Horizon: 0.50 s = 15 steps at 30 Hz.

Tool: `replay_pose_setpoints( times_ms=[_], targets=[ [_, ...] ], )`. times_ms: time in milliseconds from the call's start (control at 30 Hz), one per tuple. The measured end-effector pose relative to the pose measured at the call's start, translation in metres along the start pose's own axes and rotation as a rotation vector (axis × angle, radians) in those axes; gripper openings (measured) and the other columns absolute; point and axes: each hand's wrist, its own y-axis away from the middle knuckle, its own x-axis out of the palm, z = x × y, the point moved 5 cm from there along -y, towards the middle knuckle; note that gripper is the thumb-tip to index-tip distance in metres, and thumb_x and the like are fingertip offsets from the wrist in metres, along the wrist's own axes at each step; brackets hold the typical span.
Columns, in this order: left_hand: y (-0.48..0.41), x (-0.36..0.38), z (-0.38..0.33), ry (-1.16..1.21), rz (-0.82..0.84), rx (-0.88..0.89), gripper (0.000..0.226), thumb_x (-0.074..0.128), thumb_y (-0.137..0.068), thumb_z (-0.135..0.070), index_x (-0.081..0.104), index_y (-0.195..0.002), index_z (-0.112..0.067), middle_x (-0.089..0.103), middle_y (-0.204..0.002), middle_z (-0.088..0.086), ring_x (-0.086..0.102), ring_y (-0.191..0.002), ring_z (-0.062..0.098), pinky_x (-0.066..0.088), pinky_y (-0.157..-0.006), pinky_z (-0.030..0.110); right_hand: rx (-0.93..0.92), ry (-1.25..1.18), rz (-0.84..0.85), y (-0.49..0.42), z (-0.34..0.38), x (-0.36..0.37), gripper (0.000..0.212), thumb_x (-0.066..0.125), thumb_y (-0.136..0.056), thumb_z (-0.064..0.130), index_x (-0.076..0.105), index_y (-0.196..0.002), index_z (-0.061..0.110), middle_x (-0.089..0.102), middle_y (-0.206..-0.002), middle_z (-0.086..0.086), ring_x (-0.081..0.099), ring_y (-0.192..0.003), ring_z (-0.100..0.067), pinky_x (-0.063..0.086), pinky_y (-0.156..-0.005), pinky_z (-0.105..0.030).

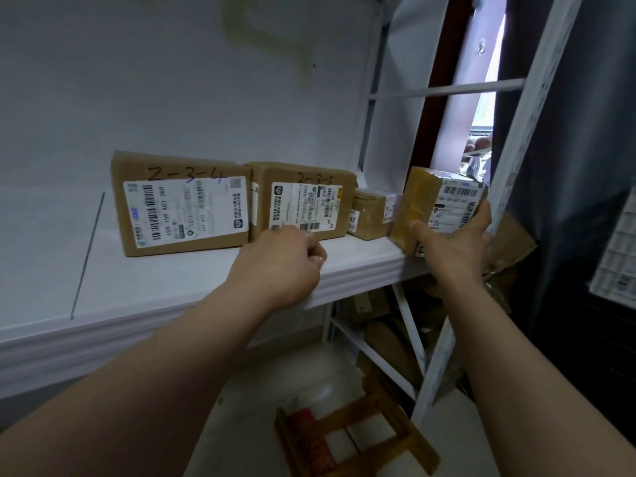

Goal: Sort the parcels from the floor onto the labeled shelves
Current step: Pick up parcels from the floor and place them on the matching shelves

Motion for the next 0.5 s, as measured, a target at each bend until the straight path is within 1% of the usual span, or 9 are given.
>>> replay_pose_setpoints(
  times_ms=[67, 133, 200, 267, 400, 500],
  targets=[
    [0.0, 0.001, 0.001, 0.009, -0.001, 0.009, 0.017, 0.054, -0.095, -0.037, 0.07, -0.103, -0.035, 0.064, -0.107, -0.014, 0.059, -0.1, 0.012, 0.054, -0.088, 0.042, 0.024, 0.014, -0.035, -0.014, -0.006, 0.0, 0.115, 0.08, -0.069, 0.045, 0.004, -0.154, 0.039, 0.029, -0.15, -0.013, 0.035, -0.137, -0.039, 0.04, -0.106, -0.064],
    [-0.001, 0.002, 0.002, 0.016, -0.001, 0.02, 0.017, 0.057, -0.092, -0.046, 0.067, -0.102, -0.037, 0.061, -0.104, -0.017, 0.057, -0.099, 0.009, 0.053, -0.084, 0.038, 0.042, 0.037, -0.065, -0.027, -0.01, 0.0, 0.117, 0.08, -0.067, 0.045, 0.003, -0.155, 0.037, 0.029, -0.151, -0.014, 0.035, -0.137, -0.039, 0.039, -0.105, -0.066],
    [-0.001, 0.004, 0.002, -0.019, 0.018, 0.02, 0.032, 0.061, -0.082, -0.063, 0.064, -0.106, -0.041, 0.053, -0.101, -0.019, 0.051, -0.097, 0.007, 0.047, -0.076, 0.032, 0.059, 0.059, -0.062, -0.04, -0.013, 0.002, 0.119, 0.081, -0.068, 0.045, 0.002, -0.156, 0.035, 0.027, -0.153, -0.014, 0.035, -0.138, -0.04, 0.037, -0.107, -0.066],
    [-0.001, 0.006, 0.003, -0.073, 0.018, 0.016, 0.047, 0.06, -0.075, -0.073, 0.061, -0.112, -0.044, 0.05, -0.103, -0.018, 0.047, -0.096, 0.007, 0.041, -0.074, 0.031, 0.077, 0.07, -0.036, -0.051, -0.014, 0.006, 0.118, 0.08, -0.071, 0.043, 0.0, -0.157, 0.036, 0.026, -0.154, -0.015, 0.035, -0.138, -0.04, 0.036, -0.108, -0.065],
    [-0.001, 0.009, 0.004, -0.162, 0.015, 0.01, 0.051, 0.057, -0.078, -0.073, 0.055, -0.121, -0.045, 0.053, -0.123, -0.014, 0.046, -0.107, 0.011, 0.042, -0.083, 0.033, 0.078, 0.097, 0.025, -0.066, -0.012, 0.019, 0.114, 0.079, -0.078, 0.04, -0.001, -0.158, 0.036, 0.028, -0.155, -0.015, 0.035, -0.139, -0.04, 0.035, -0.108, -0.061],
    [-0.002, 0.009, 0.003, -0.187, 0.024, 0.004, 0.053, 0.055, -0.079, -0.073, 0.052, -0.125, -0.046, 0.053, -0.13, -0.013, 0.046, -0.113, 0.013, 0.042, -0.087, 0.036, 0.056, 0.069, 0.082, -0.07, -0.01, 0.031, 0.112, 0.079, -0.08, 0.038, -0.001, -0.158, 0.035, 0.03, -0.155, -0.013, 0.036, -0.139, -0.036, 0.035, -0.109, -0.056]
  ],
)
